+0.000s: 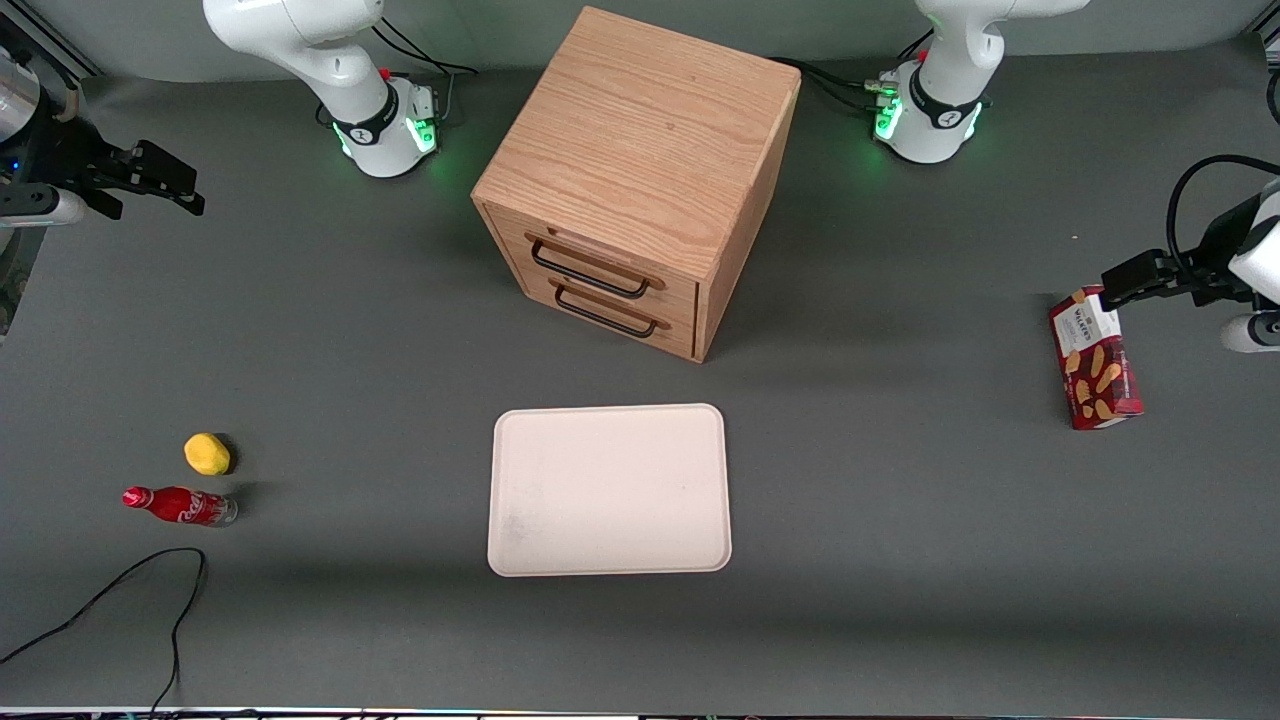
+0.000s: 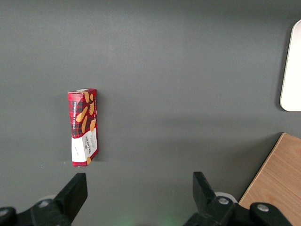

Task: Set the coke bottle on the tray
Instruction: 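Move the right gripper down over the red Coca-Cola bottle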

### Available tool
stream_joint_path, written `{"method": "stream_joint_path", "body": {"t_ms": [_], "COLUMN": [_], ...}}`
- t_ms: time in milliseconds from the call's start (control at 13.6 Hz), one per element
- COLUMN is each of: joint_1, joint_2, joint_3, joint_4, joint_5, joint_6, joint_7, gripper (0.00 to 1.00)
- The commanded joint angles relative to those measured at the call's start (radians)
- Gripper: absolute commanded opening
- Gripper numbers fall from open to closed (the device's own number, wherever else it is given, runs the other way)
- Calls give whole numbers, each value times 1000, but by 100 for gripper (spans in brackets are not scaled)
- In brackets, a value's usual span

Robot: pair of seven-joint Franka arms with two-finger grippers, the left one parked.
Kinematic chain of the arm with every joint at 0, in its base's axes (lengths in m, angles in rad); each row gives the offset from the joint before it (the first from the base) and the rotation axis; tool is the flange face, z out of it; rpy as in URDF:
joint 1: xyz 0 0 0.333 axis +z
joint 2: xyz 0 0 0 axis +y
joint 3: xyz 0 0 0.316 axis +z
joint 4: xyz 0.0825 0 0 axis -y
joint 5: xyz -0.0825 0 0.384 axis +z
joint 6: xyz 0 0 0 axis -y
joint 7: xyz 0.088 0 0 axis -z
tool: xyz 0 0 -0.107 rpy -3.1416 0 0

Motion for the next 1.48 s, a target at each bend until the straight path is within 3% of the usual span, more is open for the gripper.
{"method": "stream_joint_path", "body": {"t_ms": [0, 369, 738, 1180, 1402], "joint_1": [-2, -4, -4, -10, -15], "joint_2": [29, 113, 361, 594, 699], "joint_3": [5, -6, -136, -334, -394], "joint_4": [36, 120, 312, 326, 320], "joint_5": [-10, -10, 10, 106, 210], "joint_6": [-23, -14, 9, 287, 384], "joint_7": [23, -3, -267, -681, -801], "gripper": [100, 100, 100, 100, 100]}}
